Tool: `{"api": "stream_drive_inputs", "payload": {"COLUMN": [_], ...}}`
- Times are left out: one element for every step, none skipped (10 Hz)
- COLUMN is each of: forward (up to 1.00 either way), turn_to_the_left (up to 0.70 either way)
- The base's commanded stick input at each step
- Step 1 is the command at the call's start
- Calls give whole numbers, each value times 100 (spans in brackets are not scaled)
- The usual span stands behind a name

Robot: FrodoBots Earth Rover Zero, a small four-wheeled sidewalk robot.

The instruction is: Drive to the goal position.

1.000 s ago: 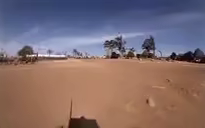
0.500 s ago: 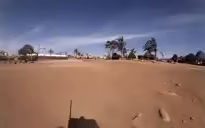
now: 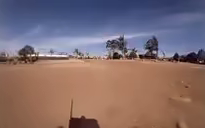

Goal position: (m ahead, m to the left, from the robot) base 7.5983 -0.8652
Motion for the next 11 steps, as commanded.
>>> {"api": "stream_drive_inputs", "payload": {"forward": [70,70,70,70,70,70,70,70,70,70,70], "turn_to_the_left": [0,0,0,0,0,0,0,0,0,0,-8]}}
